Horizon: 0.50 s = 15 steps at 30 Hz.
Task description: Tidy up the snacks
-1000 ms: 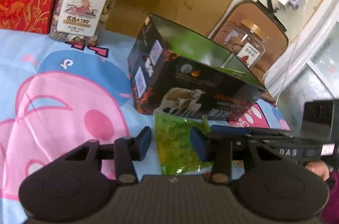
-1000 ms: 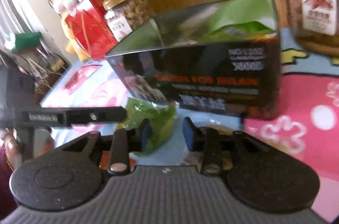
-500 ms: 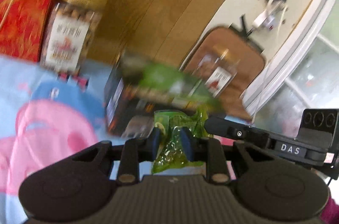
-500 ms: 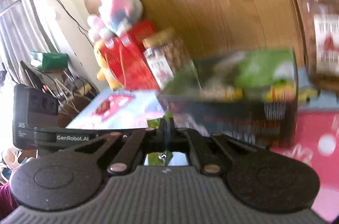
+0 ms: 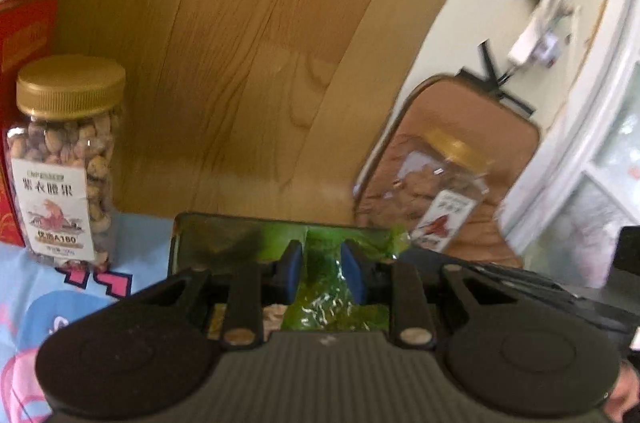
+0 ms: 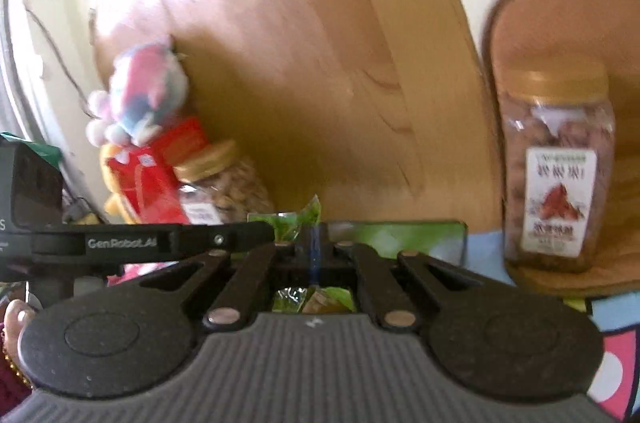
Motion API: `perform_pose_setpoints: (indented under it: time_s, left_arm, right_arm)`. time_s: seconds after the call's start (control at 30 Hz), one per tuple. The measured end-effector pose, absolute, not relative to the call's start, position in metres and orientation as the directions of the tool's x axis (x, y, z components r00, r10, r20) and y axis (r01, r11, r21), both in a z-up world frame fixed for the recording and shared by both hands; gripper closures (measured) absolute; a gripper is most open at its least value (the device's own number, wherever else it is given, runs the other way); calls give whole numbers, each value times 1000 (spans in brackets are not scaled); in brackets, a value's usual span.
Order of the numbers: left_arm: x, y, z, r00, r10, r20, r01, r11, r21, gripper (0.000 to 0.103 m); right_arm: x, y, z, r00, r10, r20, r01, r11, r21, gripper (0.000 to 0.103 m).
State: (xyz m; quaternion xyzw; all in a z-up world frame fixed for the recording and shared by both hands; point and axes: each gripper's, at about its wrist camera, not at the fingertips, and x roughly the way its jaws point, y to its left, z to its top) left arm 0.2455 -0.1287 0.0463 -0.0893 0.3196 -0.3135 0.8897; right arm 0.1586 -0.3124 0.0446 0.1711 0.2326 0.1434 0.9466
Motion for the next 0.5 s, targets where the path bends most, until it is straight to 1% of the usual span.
perform_pose_setpoints:
  time_s: [0.1,0.17,0.27,0.3,0.4,0.47,0.5]
  left_arm:
    - [245,-128,42,610,-590,-529,475,807,-352,81]
    - [239,-120,49,620,-598,-508,474,801,-365,81]
    - [220,-103,65,641,-615,-458,487,788,-377,80]
    - [214,-98,70,645,-618,-448,492,786,-376,77]
    - [183,-88,76,630,-645,-432,524,764,-377,76]
    - [161,-91,68,578,-682,-448,562,731,-387,76]
    - [155,-94,61,544,-698,-465,574,714,-401,76]
  right_arm:
    - [156,-313,36,850,301,-432,-153,926,346,94]
    - [146,-315,40,866,291,-405,-151,927,344,94]
    - [118,-324,57,900,281,-334,-157,922,353,94]
    - [111,-326,61,904,289,-315,-165,916,366,94]
    - [80,-334,64,903,316,-291,-184,896,404,92]
    - [61,-342,53,886,354,-300,-179,857,484,87]
    - [50,-351,43,870,376,-320,-162,830,534,82]
